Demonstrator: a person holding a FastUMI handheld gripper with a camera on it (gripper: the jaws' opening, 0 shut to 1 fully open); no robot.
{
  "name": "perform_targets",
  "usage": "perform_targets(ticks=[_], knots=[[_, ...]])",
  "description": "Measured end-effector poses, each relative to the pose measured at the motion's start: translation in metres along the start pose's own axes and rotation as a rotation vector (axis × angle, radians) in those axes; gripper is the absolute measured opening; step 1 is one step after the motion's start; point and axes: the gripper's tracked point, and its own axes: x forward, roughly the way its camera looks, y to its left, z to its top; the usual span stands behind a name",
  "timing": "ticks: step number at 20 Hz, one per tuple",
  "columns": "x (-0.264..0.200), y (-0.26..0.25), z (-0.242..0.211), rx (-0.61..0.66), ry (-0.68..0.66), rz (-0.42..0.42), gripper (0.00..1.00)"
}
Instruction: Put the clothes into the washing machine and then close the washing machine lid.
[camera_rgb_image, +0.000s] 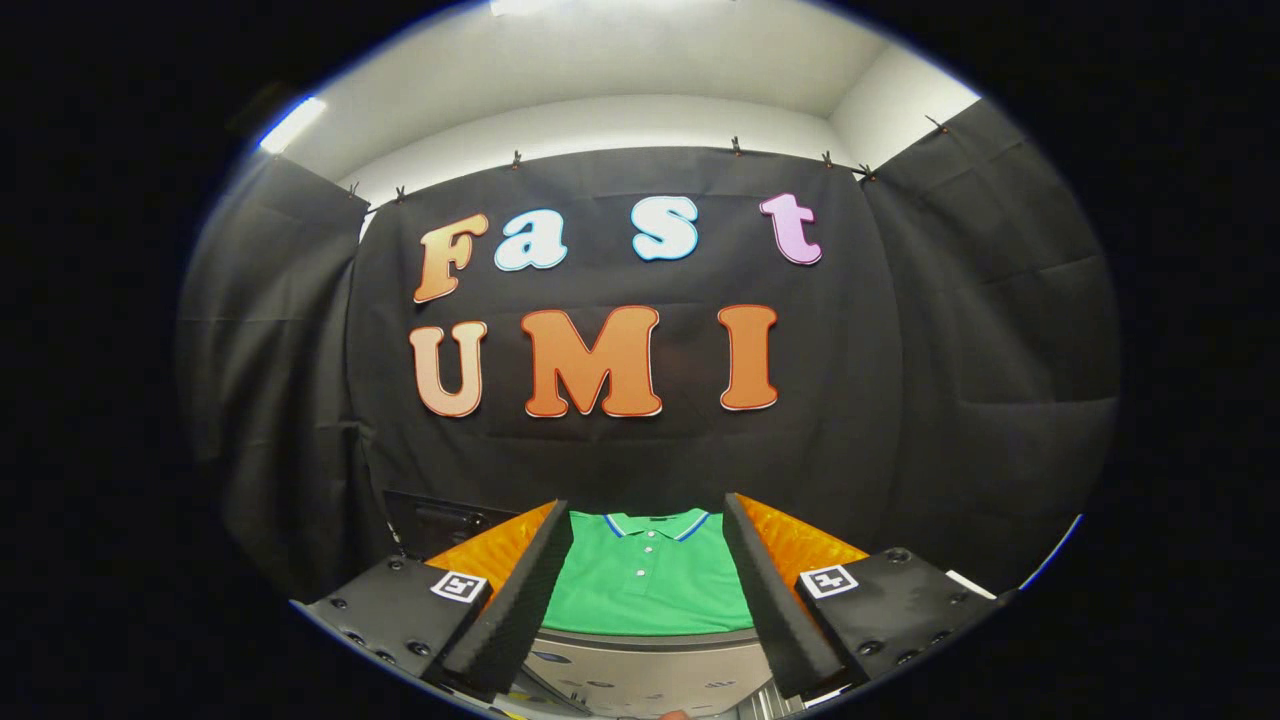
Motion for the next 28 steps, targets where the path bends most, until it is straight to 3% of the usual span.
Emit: perform_targets(ticks=[28], knots=[[0.024,-0.007,0.0,-0.011,0.025,0.032,0.98]])
